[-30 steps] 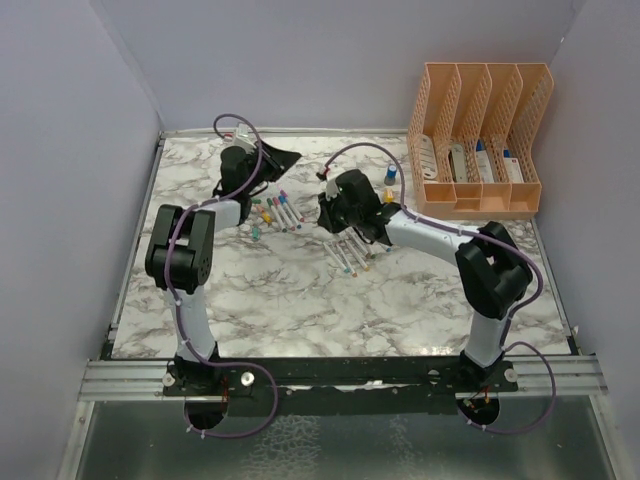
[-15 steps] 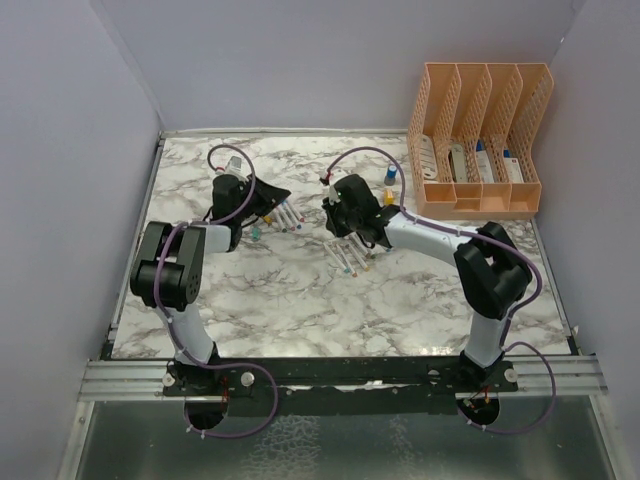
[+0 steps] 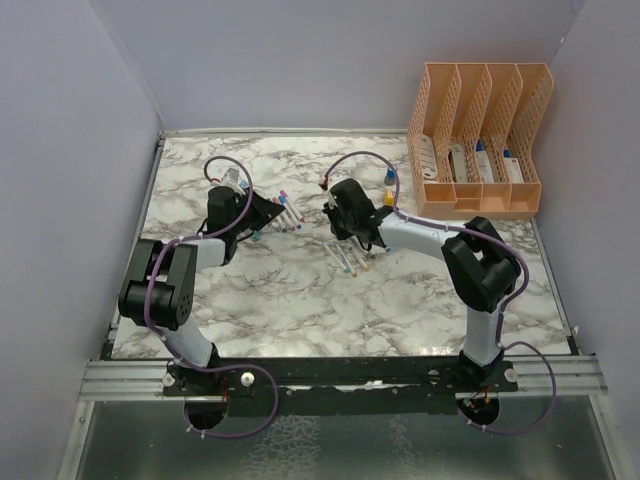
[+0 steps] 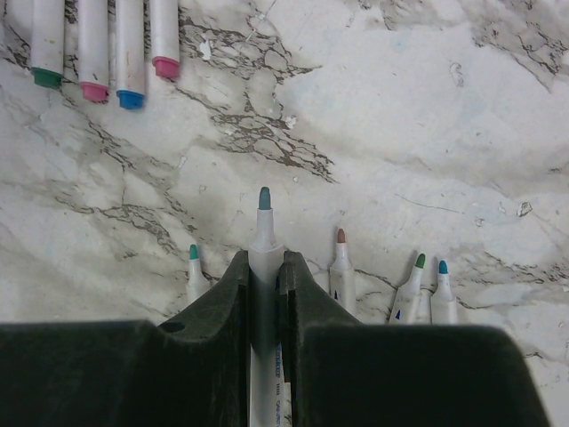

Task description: Open the pen caps

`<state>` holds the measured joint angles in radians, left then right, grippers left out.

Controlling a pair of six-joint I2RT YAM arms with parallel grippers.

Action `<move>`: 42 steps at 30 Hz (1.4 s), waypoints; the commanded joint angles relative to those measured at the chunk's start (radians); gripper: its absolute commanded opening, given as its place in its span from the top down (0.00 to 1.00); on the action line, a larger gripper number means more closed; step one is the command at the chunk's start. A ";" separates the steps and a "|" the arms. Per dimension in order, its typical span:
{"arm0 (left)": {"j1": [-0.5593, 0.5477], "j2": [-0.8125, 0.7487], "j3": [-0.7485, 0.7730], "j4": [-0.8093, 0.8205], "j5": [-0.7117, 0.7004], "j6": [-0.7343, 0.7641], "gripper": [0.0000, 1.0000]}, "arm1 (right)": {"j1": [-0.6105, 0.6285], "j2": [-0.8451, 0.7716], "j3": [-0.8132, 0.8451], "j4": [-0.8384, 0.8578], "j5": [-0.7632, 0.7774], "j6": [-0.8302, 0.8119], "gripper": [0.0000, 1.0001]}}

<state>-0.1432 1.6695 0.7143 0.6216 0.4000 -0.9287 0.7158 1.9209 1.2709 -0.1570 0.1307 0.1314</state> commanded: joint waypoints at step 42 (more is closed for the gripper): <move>0.070 -0.022 -0.033 -0.021 -0.004 0.039 1.00 | -0.153 -0.185 -0.196 -0.021 0.151 -0.010 0.99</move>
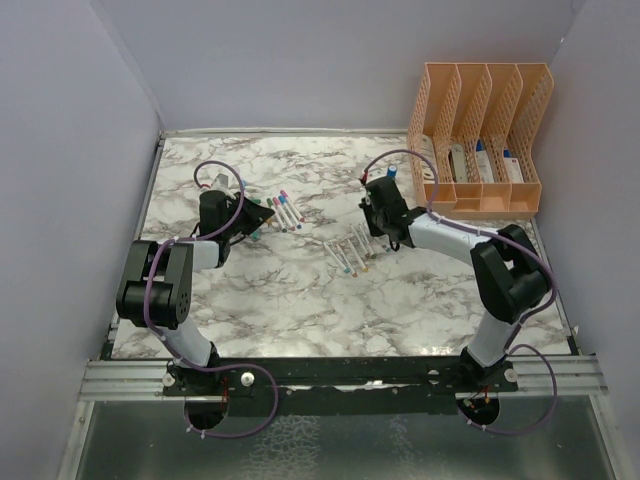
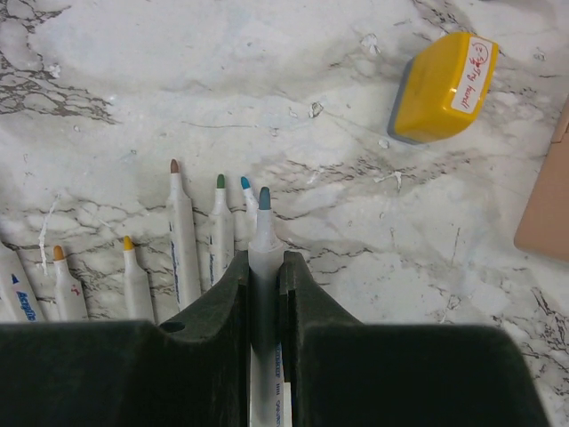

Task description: Open the pen caps

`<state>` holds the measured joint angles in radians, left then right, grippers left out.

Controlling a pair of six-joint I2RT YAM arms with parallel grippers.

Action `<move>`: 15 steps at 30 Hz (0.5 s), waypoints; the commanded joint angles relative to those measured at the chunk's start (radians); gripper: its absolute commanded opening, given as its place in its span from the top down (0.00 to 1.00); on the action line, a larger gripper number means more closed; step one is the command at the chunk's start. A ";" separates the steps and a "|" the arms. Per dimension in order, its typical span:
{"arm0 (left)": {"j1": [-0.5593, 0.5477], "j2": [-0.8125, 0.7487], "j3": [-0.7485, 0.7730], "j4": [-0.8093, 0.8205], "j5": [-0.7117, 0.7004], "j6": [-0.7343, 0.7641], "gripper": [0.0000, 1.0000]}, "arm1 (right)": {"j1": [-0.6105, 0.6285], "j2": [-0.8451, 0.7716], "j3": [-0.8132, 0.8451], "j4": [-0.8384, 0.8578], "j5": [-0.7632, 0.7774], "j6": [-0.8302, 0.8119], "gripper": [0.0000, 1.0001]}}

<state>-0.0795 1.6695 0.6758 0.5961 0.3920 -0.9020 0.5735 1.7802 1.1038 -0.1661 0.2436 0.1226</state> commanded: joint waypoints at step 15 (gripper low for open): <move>0.021 -0.013 0.007 0.004 0.020 0.015 1.00 | -0.098 -0.007 -0.066 -0.031 0.037 0.029 0.99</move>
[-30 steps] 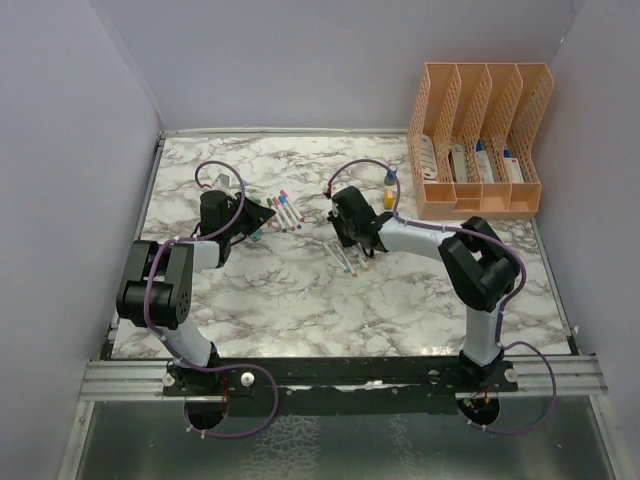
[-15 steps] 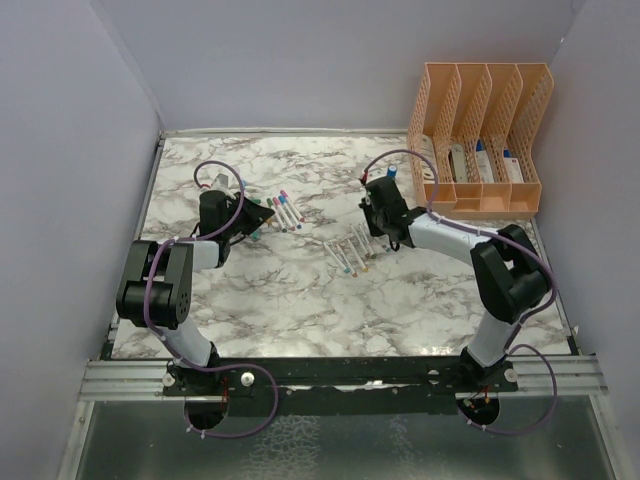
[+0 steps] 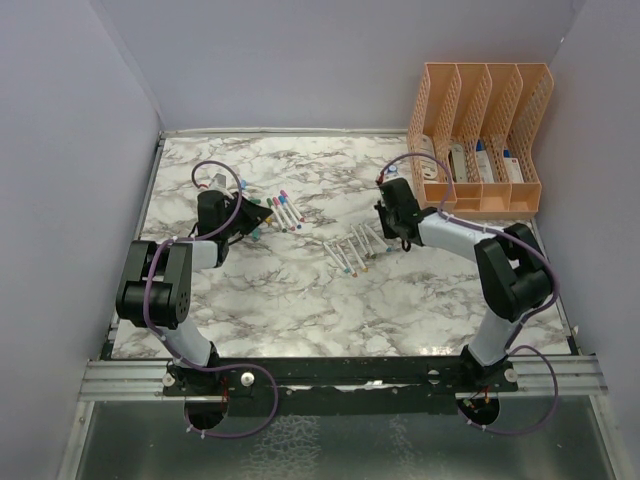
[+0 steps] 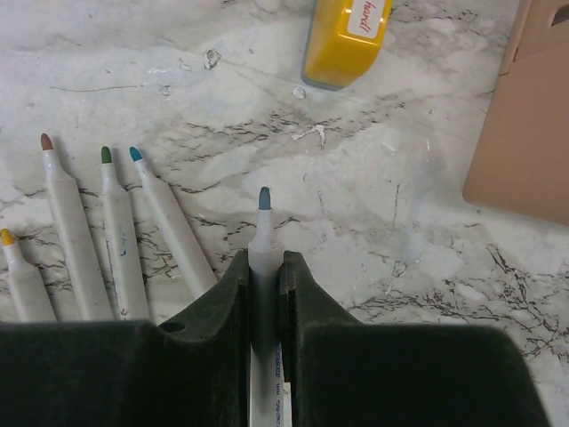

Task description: Open the pen caps

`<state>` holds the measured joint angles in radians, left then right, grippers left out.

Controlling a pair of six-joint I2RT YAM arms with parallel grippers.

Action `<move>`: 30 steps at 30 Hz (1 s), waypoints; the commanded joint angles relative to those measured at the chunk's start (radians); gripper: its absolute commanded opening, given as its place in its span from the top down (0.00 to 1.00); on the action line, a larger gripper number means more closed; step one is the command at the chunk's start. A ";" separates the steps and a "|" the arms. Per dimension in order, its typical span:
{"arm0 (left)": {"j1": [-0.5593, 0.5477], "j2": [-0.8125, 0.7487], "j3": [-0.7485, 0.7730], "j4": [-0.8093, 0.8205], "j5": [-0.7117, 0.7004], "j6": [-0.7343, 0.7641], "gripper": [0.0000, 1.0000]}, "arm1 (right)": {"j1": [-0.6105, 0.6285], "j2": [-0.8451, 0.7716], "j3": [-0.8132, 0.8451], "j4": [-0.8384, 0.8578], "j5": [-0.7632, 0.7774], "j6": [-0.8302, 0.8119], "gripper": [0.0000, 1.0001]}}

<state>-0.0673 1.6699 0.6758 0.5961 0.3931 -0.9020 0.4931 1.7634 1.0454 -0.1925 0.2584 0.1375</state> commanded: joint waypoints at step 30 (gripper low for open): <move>0.034 -0.004 -0.021 -0.007 -0.001 0.035 1.00 | -0.038 -0.044 0.007 0.000 -0.045 0.040 0.55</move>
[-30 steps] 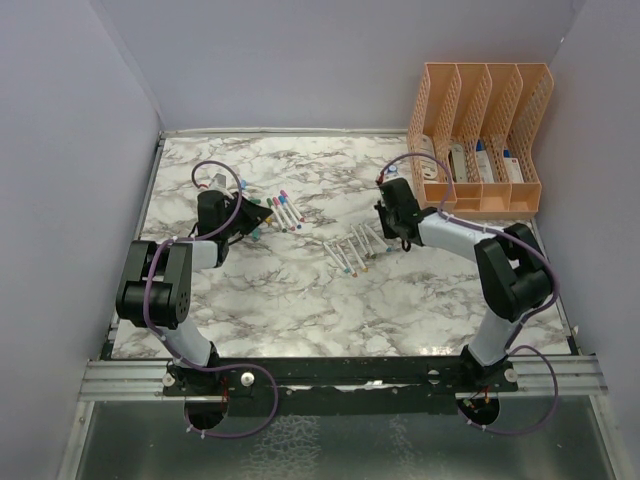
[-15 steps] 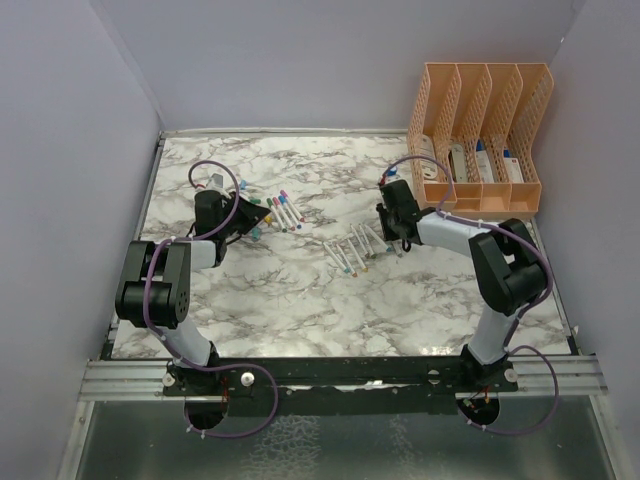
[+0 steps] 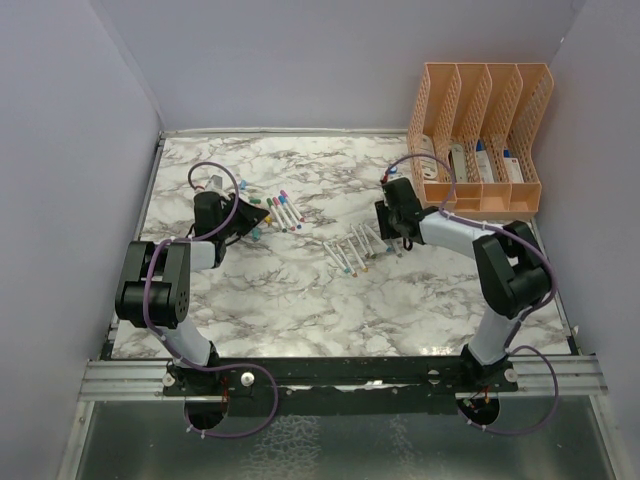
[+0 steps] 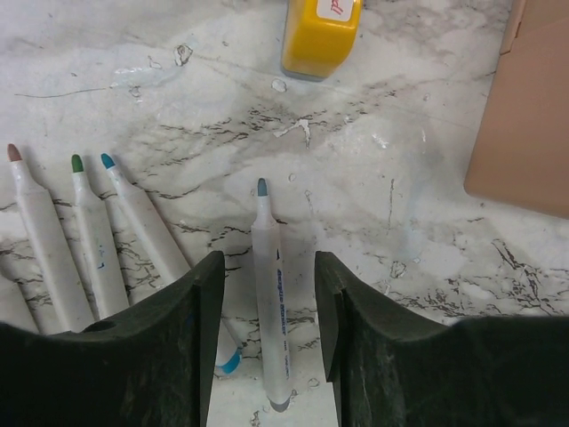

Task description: Open the pen caps

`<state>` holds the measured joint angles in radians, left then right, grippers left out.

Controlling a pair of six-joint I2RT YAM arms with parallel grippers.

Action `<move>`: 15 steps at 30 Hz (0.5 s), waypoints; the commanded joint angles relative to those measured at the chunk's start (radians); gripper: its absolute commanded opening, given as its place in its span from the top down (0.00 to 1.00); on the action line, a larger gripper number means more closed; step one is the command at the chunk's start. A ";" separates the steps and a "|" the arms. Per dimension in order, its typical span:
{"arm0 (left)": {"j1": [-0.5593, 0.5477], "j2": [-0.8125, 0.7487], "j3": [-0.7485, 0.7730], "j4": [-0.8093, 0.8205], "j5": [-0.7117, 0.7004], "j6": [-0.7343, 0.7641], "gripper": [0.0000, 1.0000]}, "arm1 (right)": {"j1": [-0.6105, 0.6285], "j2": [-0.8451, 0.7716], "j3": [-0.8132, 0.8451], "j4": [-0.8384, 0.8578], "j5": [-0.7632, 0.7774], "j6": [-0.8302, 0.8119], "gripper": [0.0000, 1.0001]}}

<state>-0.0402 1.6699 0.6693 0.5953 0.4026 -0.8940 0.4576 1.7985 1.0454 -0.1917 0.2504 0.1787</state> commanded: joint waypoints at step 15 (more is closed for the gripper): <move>0.041 0.021 -0.024 -0.031 -0.038 0.047 0.76 | 0.089 -0.059 0.128 0.042 -0.176 -0.064 0.41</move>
<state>-0.0139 1.6756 0.6552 0.5644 0.3882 -0.8680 0.4892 1.7073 1.0855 -0.1856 0.1291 0.1444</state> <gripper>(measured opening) 0.202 0.562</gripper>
